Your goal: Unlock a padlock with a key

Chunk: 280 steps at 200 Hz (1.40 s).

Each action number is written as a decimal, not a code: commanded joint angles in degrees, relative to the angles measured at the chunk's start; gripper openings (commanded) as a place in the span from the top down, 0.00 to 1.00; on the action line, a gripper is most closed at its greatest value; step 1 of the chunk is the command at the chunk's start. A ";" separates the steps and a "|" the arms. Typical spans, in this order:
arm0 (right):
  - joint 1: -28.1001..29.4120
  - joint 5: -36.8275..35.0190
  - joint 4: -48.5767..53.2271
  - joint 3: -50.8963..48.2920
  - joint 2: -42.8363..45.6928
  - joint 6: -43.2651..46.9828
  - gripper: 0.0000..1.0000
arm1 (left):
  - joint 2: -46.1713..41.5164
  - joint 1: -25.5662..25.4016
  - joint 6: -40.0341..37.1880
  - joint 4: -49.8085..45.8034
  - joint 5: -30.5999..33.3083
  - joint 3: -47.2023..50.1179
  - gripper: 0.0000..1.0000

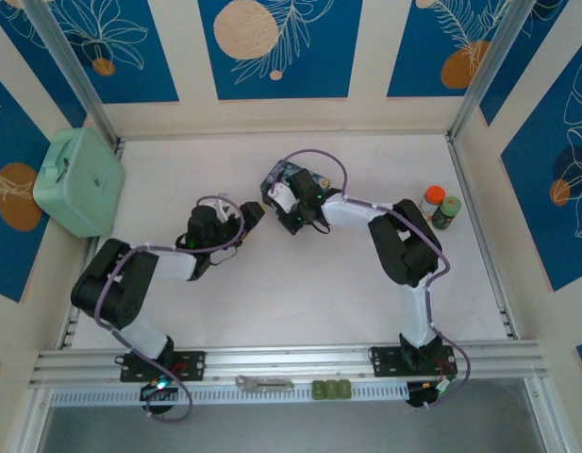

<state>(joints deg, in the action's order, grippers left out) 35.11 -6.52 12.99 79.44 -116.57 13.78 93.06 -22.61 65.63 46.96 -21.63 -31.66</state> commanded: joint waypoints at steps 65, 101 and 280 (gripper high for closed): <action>-5.41 26.61 -5.38 3.23 1.55 -15.41 1.00 | -2.30 0.72 -1.55 -1.51 0.12 -0.06 0.00; -4.67 25.83 -4.03 -2.66 8.71 -16.74 1.00 | -2.89 1.84 -2.53 -4.21 2.63 -0.84 0.00; -0.06 -5.52 9.33 -24.63 22.99 -48.69 1.00 | -13.10 8.18 -12.77 -26.77 15.48 -4.87 0.00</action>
<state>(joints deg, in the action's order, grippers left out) 33.61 -7.86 22.06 53.25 -91.44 -31.24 80.71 -14.79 54.28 21.39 -7.07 -35.77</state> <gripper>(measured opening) 0.085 0.996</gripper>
